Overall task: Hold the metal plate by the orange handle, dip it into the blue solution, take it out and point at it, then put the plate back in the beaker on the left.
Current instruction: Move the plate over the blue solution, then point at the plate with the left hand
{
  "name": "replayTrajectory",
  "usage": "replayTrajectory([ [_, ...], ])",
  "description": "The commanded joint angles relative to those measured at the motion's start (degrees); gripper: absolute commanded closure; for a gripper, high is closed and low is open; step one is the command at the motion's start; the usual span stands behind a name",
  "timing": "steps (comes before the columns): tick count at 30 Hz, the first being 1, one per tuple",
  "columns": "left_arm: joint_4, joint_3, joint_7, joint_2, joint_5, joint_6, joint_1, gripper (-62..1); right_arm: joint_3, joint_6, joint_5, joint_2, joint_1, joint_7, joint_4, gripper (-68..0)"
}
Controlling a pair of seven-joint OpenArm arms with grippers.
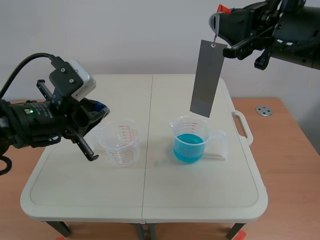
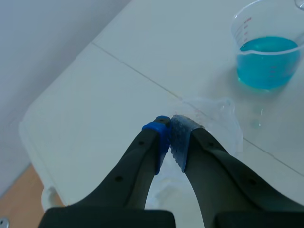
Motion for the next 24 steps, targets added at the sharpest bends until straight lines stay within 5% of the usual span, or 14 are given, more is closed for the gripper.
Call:
replayTrajectory([
  [1,-0.4,0.9,-0.6,1.0,-0.6,0.1,-2.1,-1.2,0.3,0.4,0.6,0.3,0.7,0.9,1.5,-1.3],
  [13,-12.5,10.9,-0.9,6.5,-0.5,-1.0,-14.3,-1.2,0.3,0.4,0.6,0.3,0.7,0.9,1.5,-1.3],
  [24,-19.1,15.7,-2.4,11.6,2.7,-1.4,-20.9,-1.2,0.3,0.4,0.6,0.3,0.7,0.7,1.5,-1.3],
])
